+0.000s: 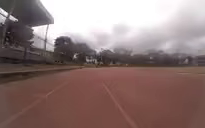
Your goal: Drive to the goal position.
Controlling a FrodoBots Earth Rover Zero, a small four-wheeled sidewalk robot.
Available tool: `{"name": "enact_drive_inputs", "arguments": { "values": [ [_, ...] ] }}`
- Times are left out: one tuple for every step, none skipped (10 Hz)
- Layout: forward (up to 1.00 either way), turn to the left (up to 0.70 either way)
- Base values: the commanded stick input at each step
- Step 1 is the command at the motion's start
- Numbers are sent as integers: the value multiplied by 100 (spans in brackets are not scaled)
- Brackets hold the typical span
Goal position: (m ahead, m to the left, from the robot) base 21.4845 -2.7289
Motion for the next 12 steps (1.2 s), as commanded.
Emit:
{"name": "enact_drive_inputs", "arguments": {
  "values": [
    [100,0],
    [100,0],
    [100,0],
    [100,0],
    [100,0],
    [100,0],
    [100,-1],
    [100,-15],
    [100,-27],
    [100,-27],
    [100,-23],
    [100,-11]
  ]
}}
